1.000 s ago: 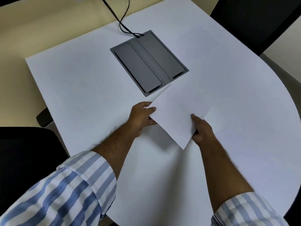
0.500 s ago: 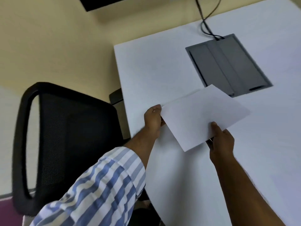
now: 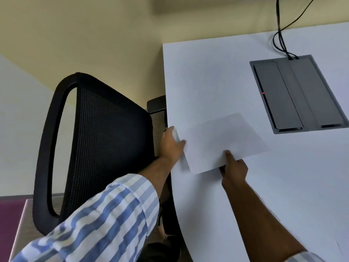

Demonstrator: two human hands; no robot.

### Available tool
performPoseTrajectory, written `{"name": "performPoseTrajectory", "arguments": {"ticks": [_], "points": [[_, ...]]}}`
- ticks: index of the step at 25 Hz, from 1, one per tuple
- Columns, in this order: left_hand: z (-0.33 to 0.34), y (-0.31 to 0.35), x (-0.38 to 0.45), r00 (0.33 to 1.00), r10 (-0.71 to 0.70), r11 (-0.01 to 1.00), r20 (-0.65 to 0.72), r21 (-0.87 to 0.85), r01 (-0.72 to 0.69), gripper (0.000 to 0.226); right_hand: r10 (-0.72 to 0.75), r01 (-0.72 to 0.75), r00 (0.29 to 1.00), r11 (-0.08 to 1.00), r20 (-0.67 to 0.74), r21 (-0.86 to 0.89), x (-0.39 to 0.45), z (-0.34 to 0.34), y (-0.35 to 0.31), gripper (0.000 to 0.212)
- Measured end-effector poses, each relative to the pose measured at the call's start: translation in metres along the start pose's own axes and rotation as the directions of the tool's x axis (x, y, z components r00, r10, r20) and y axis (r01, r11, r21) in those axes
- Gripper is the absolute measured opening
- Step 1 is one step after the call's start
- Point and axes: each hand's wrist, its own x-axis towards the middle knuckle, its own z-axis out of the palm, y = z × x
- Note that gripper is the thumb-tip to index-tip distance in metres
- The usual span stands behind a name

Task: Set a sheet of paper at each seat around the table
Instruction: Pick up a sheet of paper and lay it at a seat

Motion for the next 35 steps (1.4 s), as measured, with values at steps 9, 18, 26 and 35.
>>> {"name": "performPoseTrajectory", "arguments": {"ticks": [9, 18, 26, 35], "points": [[0.02, -0.033, -0.011, 0.875, 0.199, 0.612, 0.44, 0.642, -0.462, 0.081, -0.279, 0.171, 0.955, 0.795, -0.101, -0.583, -0.001, -0.032, 0.027, 0.031], [0.006, -0.029, 0.009, 0.898, 0.207, 0.682, 0.388, 0.601, -0.417, 0.08, -0.42, 0.471, 0.776, -0.113, 0.471, -0.875, 0.025, -0.042, 0.01, 0.073], [0.007, -0.025, 0.015, 0.892, 0.172, 0.593, 0.419, 0.679, -0.433, 0.076, -0.491, 0.498, 0.717, -0.136, 0.495, -0.856, 0.025, -0.047, 0.011, 0.065], [0.005, -0.022, 0.014, 0.884, 0.185, 0.625, 0.428, 0.643, -0.442, 0.077, -0.5, 0.542, 0.682, -0.146, 0.534, -0.828, 0.027, -0.051, 0.01, 0.069]]}}
